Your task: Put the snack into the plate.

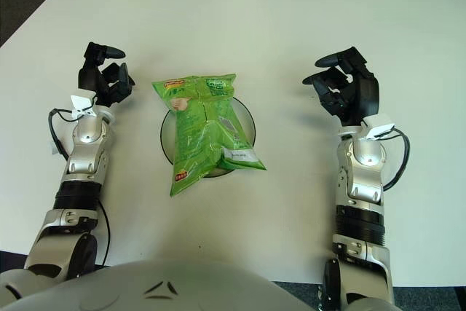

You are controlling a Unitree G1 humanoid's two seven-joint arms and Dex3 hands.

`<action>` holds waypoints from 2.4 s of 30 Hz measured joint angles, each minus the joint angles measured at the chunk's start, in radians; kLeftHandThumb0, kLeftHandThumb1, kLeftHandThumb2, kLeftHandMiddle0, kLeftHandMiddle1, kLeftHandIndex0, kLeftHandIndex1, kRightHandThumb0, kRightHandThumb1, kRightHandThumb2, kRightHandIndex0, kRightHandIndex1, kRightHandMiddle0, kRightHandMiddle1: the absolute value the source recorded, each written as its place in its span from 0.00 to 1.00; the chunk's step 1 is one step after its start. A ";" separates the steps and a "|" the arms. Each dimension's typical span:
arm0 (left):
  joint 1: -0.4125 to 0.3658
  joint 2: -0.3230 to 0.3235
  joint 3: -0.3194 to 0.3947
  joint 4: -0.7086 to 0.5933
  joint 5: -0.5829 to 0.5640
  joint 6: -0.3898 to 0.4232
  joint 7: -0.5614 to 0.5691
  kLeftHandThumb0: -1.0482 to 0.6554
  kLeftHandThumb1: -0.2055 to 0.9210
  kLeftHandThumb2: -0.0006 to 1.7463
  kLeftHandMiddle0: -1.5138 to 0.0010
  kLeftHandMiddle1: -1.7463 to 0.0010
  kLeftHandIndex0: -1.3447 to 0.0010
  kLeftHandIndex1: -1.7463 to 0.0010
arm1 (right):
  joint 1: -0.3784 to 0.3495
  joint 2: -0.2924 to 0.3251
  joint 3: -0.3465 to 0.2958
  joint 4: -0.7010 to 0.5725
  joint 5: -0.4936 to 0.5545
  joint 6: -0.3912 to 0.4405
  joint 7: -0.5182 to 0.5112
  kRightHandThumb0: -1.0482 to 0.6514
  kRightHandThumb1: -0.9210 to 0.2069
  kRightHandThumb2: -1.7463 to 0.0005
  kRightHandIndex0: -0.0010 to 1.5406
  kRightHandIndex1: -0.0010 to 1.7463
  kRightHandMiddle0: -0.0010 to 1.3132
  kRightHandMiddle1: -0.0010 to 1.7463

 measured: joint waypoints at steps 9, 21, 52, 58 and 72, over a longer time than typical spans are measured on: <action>-0.002 0.003 -0.005 -0.022 0.001 0.005 -0.001 0.39 0.81 0.46 0.45 0.00 0.75 0.00 | -0.003 0.058 0.019 -0.031 0.053 0.022 -0.064 0.43 0.10 0.63 0.54 0.99 0.20 0.99; 0.012 0.003 -0.020 -0.027 0.003 0.016 -0.009 0.39 0.81 0.46 0.45 0.00 0.75 0.00 | 0.006 0.121 0.035 -0.057 0.051 0.037 -0.189 0.40 0.14 0.58 0.61 1.00 0.23 1.00; 0.012 0.006 -0.043 -0.009 0.001 -0.030 -0.053 0.39 0.79 0.47 0.43 0.00 0.74 0.00 | 0.059 0.129 0.047 -0.183 0.129 0.451 -0.169 0.39 0.28 0.46 0.64 1.00 0.30 1.00; 0.011 0.006 -0.044 -0.006 0.001 -0.039 -0.056 0.39 0.79 0.48 0.42 0.00 0.74 0.00 | 0.063 0.129 0.049 -0.189 0.116 0.464 -0.169 0.39 0.28 0.46 0.64 1.00 0.30 1.00; 0.005 0.007 -0.045 0.011 0.005 -0.063 -0.061 0.39 0.78 0.49 0.42 0.00 0.73 0.00 | 0.067 0.130 0.058 -0.192 0.072 0.454 -0.175 0.39 0.27 0.47 0.63 1.00 0.29 1.00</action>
